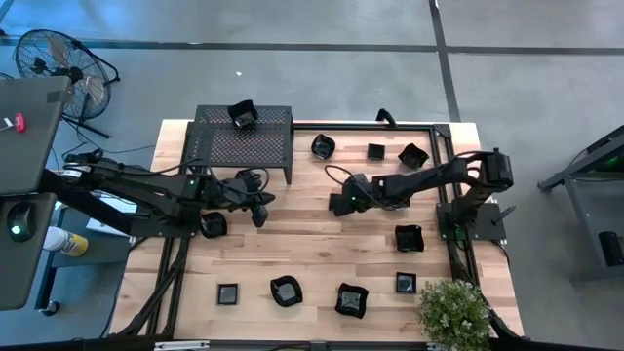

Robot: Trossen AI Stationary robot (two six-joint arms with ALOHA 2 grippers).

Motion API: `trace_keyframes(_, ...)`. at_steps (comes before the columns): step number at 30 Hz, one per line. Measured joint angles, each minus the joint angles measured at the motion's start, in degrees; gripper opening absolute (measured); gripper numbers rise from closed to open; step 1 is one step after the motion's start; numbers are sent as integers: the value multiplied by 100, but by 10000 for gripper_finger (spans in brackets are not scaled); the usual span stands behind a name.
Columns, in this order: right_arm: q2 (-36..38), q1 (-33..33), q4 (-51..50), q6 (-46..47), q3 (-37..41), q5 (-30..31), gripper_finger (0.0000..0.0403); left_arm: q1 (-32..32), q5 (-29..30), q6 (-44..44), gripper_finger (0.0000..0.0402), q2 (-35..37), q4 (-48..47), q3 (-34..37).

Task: Pick & Place Mini shaped plates
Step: Put the black square plate on the shelf

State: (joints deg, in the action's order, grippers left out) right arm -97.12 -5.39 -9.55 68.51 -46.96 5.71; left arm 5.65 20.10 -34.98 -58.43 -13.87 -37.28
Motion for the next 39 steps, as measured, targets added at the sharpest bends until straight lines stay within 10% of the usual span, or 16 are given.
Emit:
trace_keyframes(23, 1037, 230, 140, -1323, -135, 605, 5, 0, -369, -1332, 19, -2, 354, -48)
trace_keyframes(39, 595, 702, -845, -4650, -2724, 1065, 3, 0, 66, 764, 101, -824, -148, -1543)
